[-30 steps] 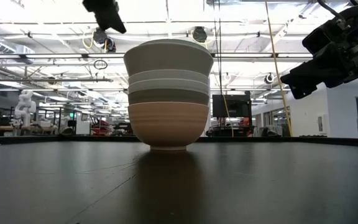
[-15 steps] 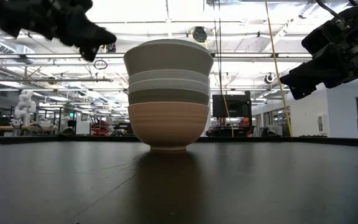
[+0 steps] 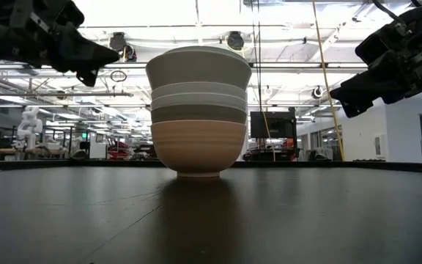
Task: Nest bowls inside each other
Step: Return to Home Position
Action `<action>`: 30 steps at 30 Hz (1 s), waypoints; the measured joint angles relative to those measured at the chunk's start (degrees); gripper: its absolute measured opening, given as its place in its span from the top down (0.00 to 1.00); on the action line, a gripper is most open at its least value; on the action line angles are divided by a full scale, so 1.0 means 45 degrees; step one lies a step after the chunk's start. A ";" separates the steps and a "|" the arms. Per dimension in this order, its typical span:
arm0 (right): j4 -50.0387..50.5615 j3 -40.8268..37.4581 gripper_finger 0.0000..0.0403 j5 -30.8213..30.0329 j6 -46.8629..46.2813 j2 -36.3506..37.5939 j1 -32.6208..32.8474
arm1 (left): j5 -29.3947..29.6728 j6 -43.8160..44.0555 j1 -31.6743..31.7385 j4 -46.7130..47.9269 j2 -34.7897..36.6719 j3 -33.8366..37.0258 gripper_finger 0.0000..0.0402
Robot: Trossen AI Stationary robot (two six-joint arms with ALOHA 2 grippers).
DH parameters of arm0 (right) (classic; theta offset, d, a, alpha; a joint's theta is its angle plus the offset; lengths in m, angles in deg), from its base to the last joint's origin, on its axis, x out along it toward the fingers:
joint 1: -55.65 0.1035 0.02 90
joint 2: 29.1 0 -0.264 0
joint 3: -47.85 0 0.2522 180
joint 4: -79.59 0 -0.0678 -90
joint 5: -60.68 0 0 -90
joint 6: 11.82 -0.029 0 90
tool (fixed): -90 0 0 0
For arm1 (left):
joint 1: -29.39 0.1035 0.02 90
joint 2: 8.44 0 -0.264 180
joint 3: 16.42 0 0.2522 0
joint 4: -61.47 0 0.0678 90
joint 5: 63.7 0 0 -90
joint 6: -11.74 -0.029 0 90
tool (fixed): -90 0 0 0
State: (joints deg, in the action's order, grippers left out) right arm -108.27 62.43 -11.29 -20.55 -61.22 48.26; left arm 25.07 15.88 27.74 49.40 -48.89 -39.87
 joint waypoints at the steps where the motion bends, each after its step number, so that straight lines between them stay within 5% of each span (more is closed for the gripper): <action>1: 0.0001 0.0000 0.72 0.0002 -0.0058 0.0000 0.0000 | 0.0036 -0.0052 -0.0001 0.0212 0.0243 0.0058 1.00; 20: 0.0003 0.0000 0.72 -0.0045 -0.0133 0.0000 0.0005 | 0.2290 -0.0142 -0.0511 0.1843 0.4631 0.2034 1.00; 30: -0.0585 0.0000 0.72 -0.0047 0.0169 -0.0012 0.0000 | 0.1658 -0.0862 -0.0917 0.2313 0.4956 0.2034 1.00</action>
State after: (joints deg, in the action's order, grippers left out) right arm -110.90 62.43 -11.50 -19.79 -61.27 48.26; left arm 32.53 12.00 23.62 59.81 -26.59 -30.71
